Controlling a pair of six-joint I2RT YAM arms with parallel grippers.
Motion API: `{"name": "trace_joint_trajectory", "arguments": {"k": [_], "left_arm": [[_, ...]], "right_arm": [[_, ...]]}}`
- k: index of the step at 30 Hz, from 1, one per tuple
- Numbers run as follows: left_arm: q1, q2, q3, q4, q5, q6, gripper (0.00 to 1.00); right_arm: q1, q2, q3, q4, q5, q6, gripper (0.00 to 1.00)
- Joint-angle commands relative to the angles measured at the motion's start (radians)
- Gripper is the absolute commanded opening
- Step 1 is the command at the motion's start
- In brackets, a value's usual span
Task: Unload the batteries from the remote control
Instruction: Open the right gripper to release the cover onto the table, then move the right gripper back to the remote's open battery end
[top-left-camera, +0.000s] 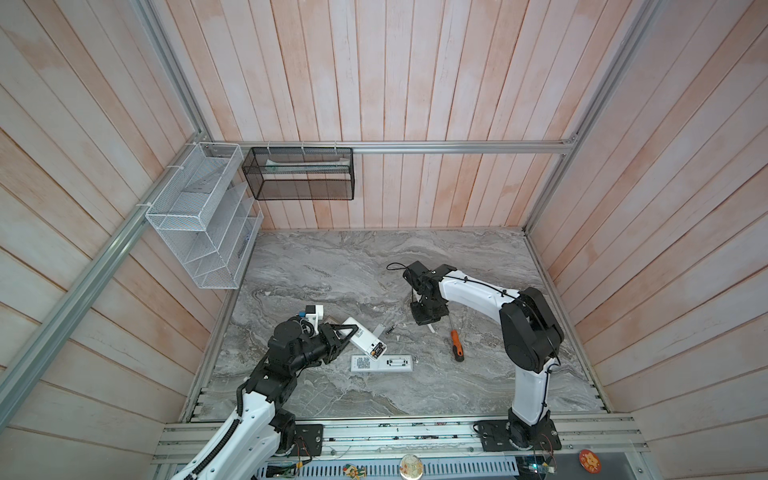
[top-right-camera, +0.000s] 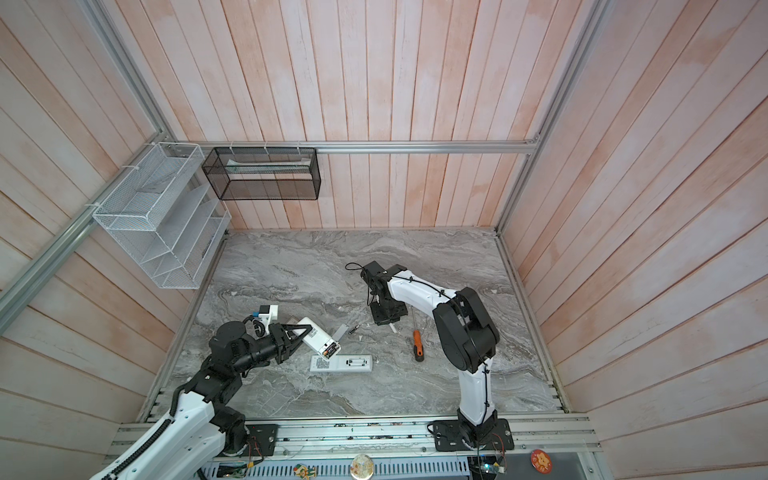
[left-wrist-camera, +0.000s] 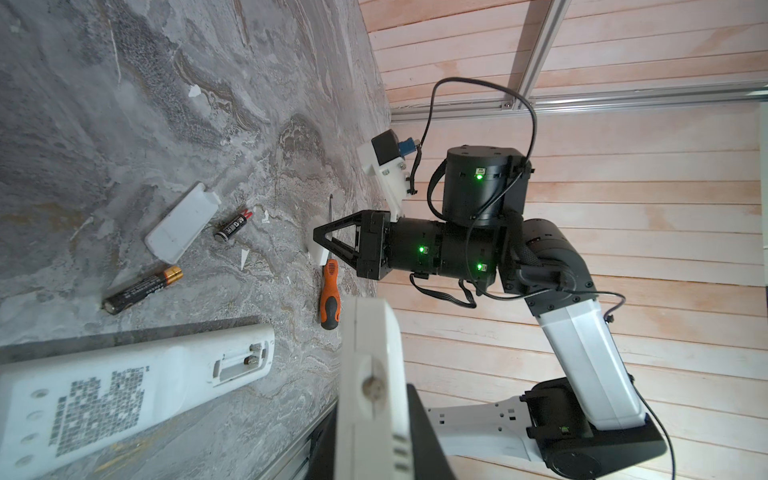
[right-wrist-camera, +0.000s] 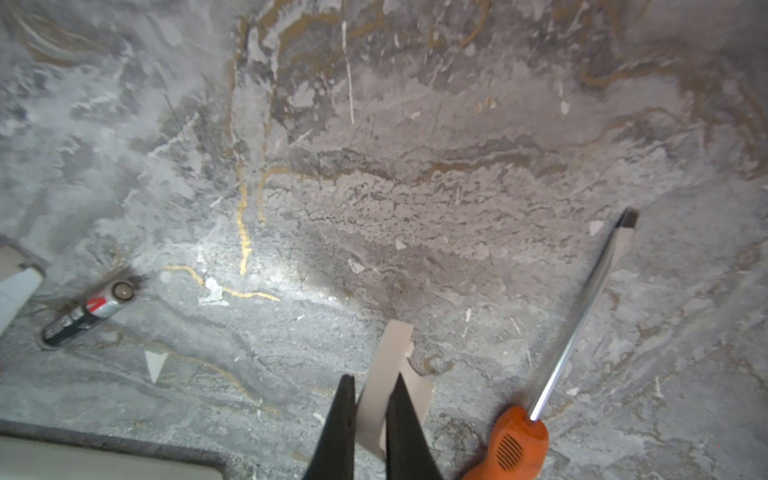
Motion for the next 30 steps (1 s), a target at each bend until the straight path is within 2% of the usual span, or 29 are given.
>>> {"name": "trace_joint_trajectory", "arguments": {"k": [1,10,16,18,20,25,28,30], "left_arm": [[0.007,-0.015,0.008,0.041,0.014,0.003,0.02],[0.007,-0.013,0.005,0.055,0.003,-0.005,0.02],[0.007,0.023,0.013,0.098,0.016,-0.005,0.02],[0.007,0.027,0.017,0.106,0.017,-0.004,0.02],[0.007,0.026,0.019,0.11,0.017,-0.005,0.02],[0.006,0.02,0.01,0.144,0.003,-0.031,0.02],[0.007,0.018,-0.003,0.232,-0.022,-0.082,0.03],[0.007,0.025,-0.008,0.296,-0.036,-0.111,0.03]], "right_arm": [[0.0,0.027,0.002,-0.035,0.014,-0.016,0.14],[-0.013,-0.063,-0.035,0.025,-0.101,0.005,0.42],[-0.055,-0.184,-0.065,0.047,-0.152,0.043,0.51],[-0.08,-0.279,-0.106,0.121,-0.26,0.06,0.54],[-0.106,-0.381,-0.17,0.236,-0.421,0.095,0.58],[-0.132,-0.586,-0.388,0.59,-0.78,0.313,0.67],[-0.1,-0.664,-0.508,0.806,-0.911,0.478,0.72],[-0.069,-0.708,-0.558,0.9,-0.936,0.553,0.74]]}}
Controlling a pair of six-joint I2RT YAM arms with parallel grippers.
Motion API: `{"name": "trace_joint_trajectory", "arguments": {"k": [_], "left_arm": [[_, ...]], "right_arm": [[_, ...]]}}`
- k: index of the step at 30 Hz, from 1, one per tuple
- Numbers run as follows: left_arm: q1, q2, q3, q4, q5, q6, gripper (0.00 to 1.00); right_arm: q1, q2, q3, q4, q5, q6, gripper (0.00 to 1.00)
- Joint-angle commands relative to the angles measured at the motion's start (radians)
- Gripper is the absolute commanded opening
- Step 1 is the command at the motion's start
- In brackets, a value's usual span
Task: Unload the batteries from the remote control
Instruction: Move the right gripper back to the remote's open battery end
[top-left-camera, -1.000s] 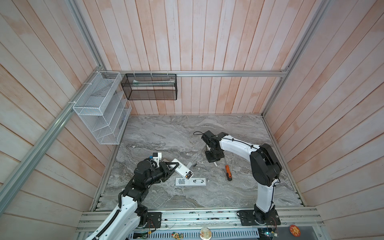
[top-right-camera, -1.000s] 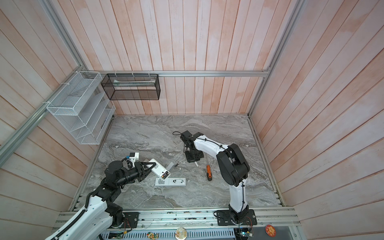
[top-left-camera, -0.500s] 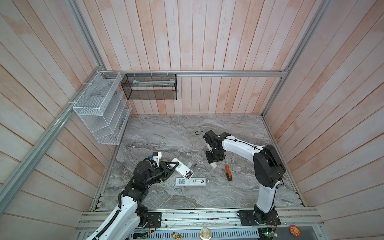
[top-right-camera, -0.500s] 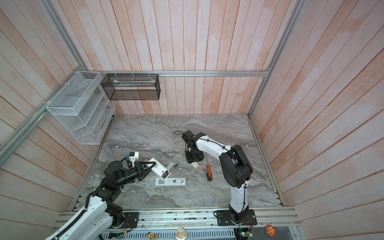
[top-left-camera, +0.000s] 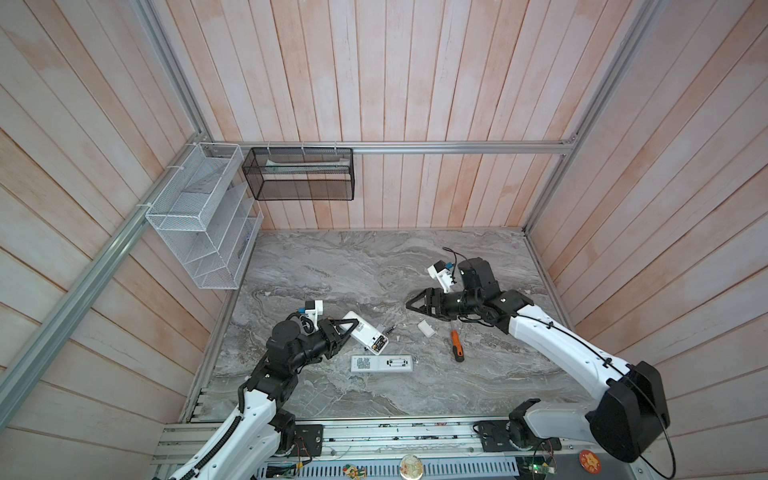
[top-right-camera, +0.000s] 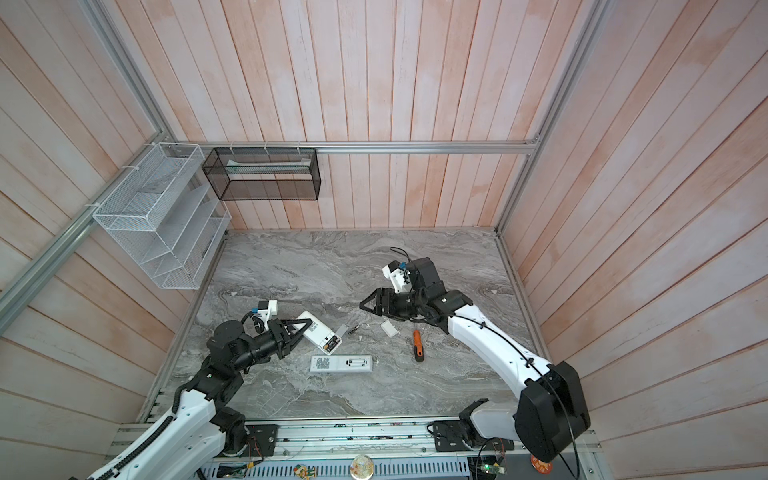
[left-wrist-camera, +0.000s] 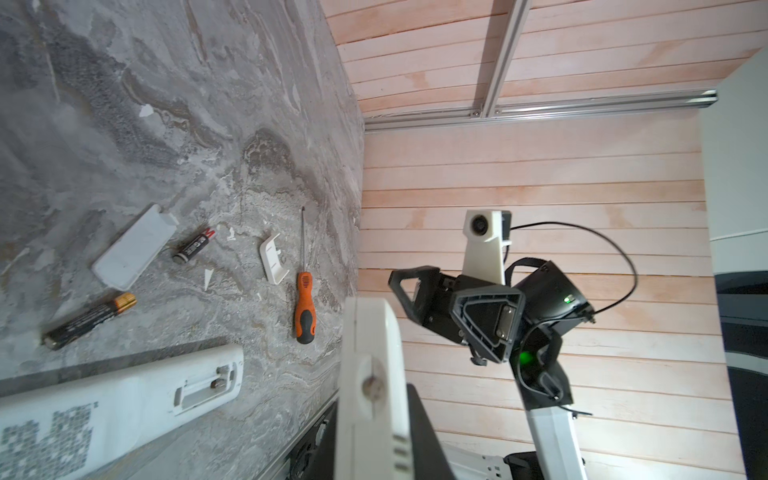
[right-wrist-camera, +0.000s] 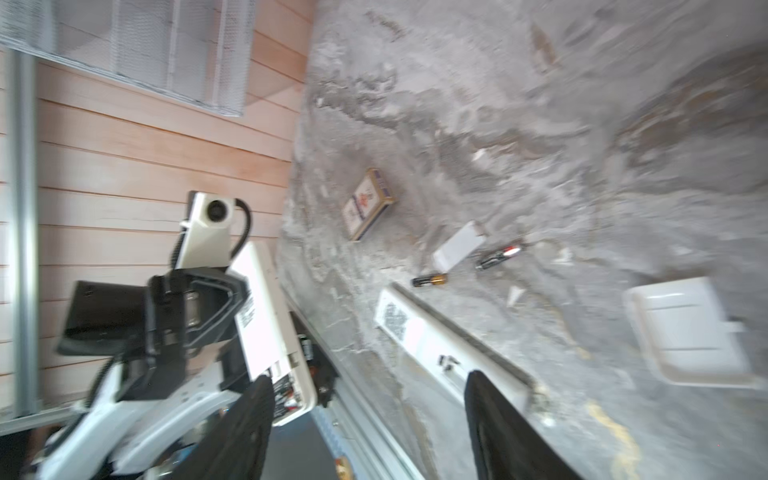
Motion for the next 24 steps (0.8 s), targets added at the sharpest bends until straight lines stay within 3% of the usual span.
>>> {"name": "trace_joint_trajectory", "arguments": {"k": [1,5,11,24], "left_arm": [[0.004,-0.002,-0.005,0.165,-0.034,-0.061,0.03],[0.004,0.0,-0.007,0.261,-0.082,-0.113,0.03],[0.003,-0.016,0.023,0.284,-0.17,-0.144,0.04],[-0.018,-0.004,0.03,0.335,-0.204,-0.181,0.04]], "right_arm": [[0.05,-0.051,-0.076,0.28,-0.176,0.208,0.76],[0.121,-0.093,-0.119,0.414,-0.159,0.307,0.78],[0.203,-0.068,-0.08,0.452,-0.104,0.329,0.78],[0.249,0.067,0.002,0.548,-0.061,0.367,0.66]]}}
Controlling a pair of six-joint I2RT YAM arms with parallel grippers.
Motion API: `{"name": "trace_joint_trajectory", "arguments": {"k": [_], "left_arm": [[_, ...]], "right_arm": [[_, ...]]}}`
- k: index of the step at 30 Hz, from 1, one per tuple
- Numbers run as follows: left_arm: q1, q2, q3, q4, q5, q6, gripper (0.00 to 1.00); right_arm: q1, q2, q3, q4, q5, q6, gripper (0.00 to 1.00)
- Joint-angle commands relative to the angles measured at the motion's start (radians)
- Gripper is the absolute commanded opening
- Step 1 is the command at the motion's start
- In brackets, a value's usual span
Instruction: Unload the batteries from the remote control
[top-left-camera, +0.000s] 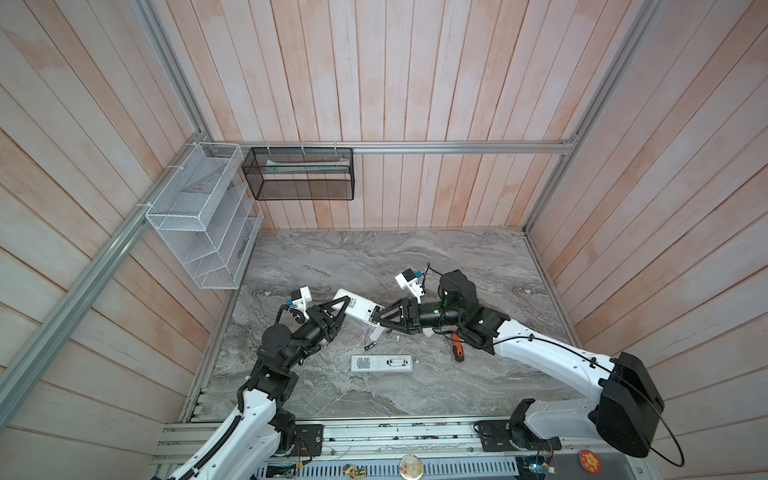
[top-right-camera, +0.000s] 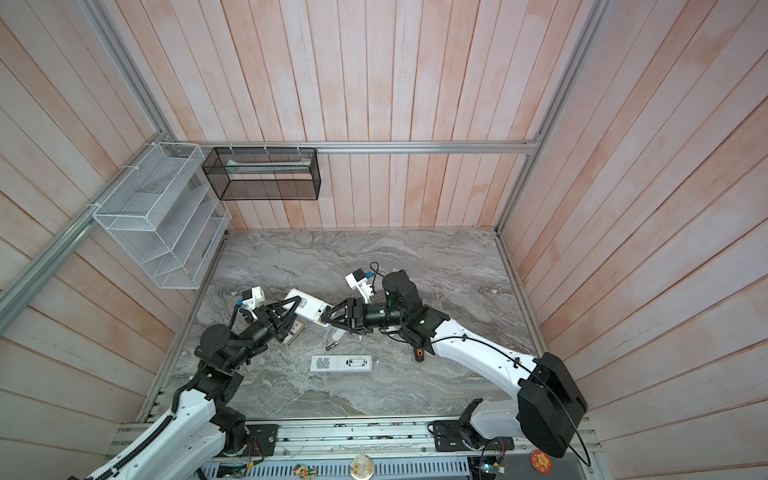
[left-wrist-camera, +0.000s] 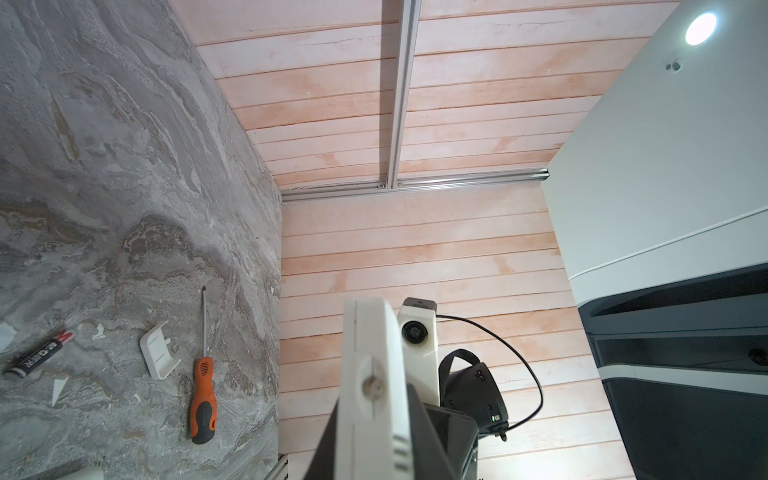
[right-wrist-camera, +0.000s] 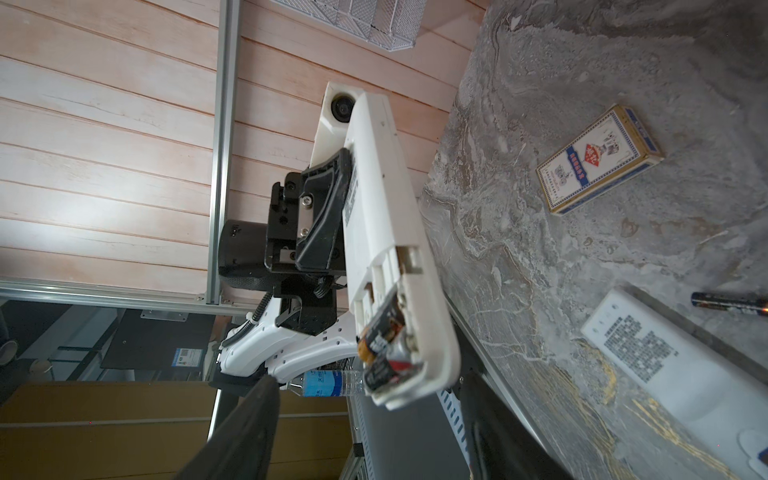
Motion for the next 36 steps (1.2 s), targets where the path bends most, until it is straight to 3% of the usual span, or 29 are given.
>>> {"name": "trace_joint_trajectory", "arguments": {"k": [1,22,29,36], "left_arm": [[-0.008,-0.007,0.024,0.055,-0.026,-0.017,0.04],[-0.069,-0.012,0.024,0.055,-0.091,-0.01,0.08],[-0.07,-0.032,0.013,0.024,-0.071,-0.01,0.27],[-0.048,-0.001,-0.011,0.032,0.108,-0.011,0.66]], "right_arm": [[0.009,0.026,0.049,0.059,0.024,0.017,0.64],[0.022,0.044,0.031,0.133,0.061,0.07,0.19],[0.011,0.009,0.008,0.129,0.057,0.071,0.15],[-0.042,-0.05,-0.027,0.114,0.002,0.077,0.12]]}}
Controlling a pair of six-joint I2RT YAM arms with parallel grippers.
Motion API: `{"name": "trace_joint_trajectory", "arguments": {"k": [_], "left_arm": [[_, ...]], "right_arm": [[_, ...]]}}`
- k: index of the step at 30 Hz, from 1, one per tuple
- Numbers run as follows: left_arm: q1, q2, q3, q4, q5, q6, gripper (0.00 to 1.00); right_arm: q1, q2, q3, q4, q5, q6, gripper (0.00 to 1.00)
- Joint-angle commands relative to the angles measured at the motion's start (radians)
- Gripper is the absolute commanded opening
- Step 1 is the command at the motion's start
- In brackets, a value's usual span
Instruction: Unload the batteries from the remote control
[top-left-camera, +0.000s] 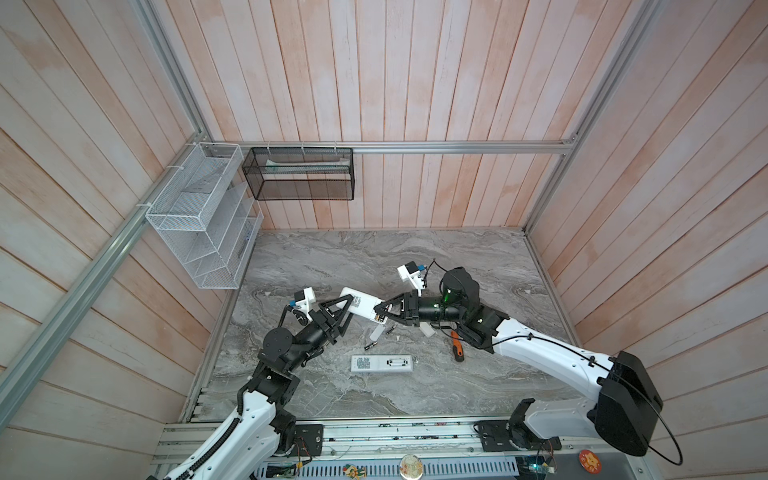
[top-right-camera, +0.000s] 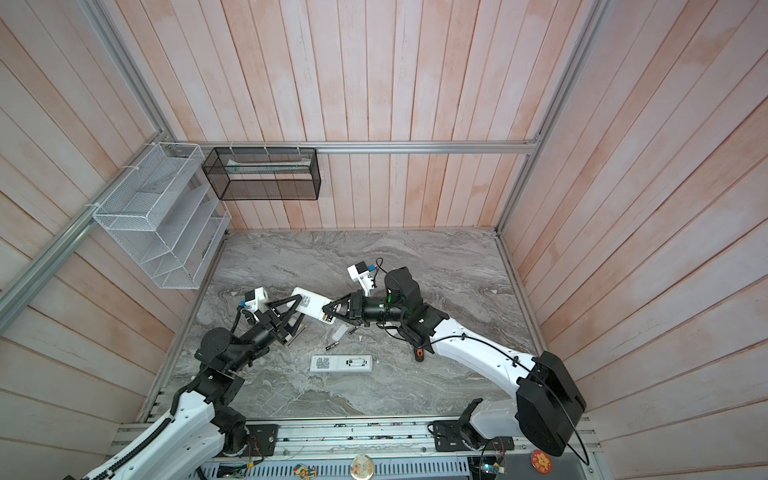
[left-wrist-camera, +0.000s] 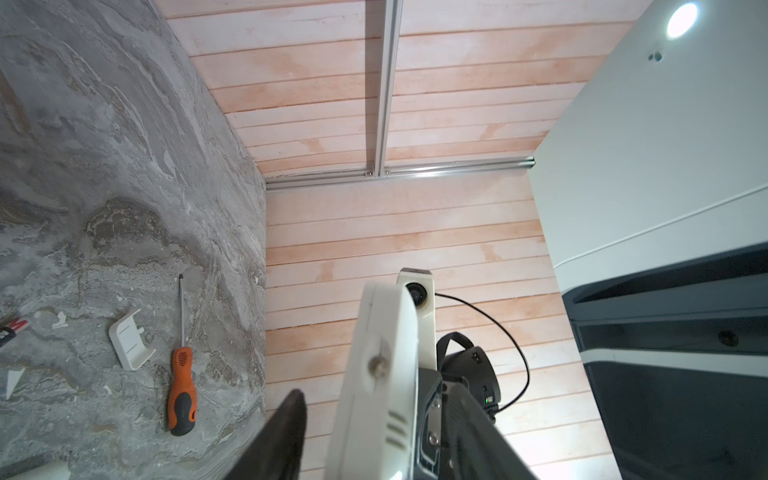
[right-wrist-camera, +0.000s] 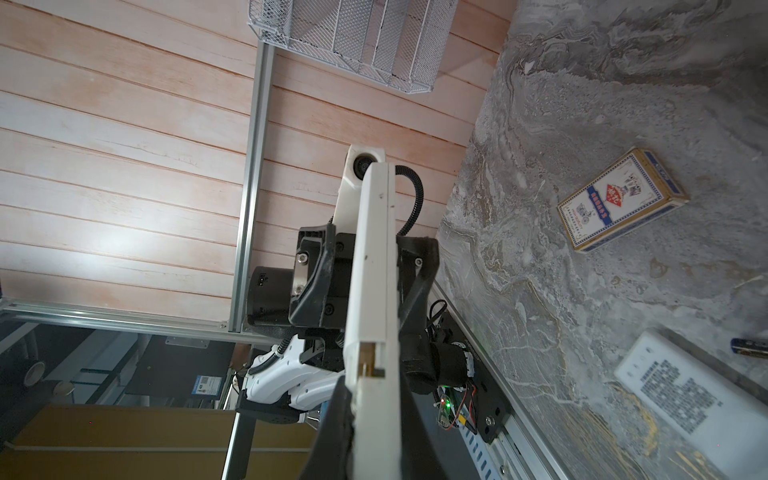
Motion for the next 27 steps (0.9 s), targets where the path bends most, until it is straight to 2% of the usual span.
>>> {"name": "trace_joint_trajectory", "arguments": {"k": [1,4,5,8,10,13,17,19,24,27], "left_arm": [[0.014,0.017,-0.004,0.021,0.135,0.015,0.72],[0.051,0.061,0.019,0.061,0.274,0.023,0.98],[0.065,0.094,0.034,0.077,0.343,0.022,1.0],[0.069,0.192,0.098,0.089,0.527,0.043,1.0],[0.071,0.222,0.138,0.076,0.605,0.059,1.0],[0.071,0.238,0.207,0.0,0.668,0.12,1.0],[0.07,0.272,0.258,-0.054,0.764,0.151,1.0],[0.07,0.271,0.274,-0.108,0.8,0.185,1.0],[0.069,0.252,0.3,-0.372,0.85,0.359,1.0],[0.07,0.241,0.28,-0.409,0.859,0.382,0.98]], "right_arm": [[-0.035,-0.044,-0.021,0.005,-0.054,-0.014,0.12],[-0.075,-0.075,-0.049,-0.001,-0.135,-0.003,0.12],[-0.091,-0.08,-0.055,-0.007,-0.182,0.0,0.11],[-0.122,-0.102,-0.039,-0.125,-0.293,-0.061,0.11],[-0.127,-0.113,-0.017,-0.231,-0.343,-0.128,0.11],[-0.126,-0.121,-0.003,-0.352,-0.387,-0.206,0.11],[-0.131,-0.137,-0.006,-0.418,-0.367,-0.254,0.11],[-0.134,-0.141,-0.012,-0.419,-0.359,-0.258,0.11],[-0.136,-0.141,-0.007,-0.425,-0.357,-0.263,0.11],[-0.137,-0.135,0.004,-0.444,-0.363,-0.276,0.11]]}}
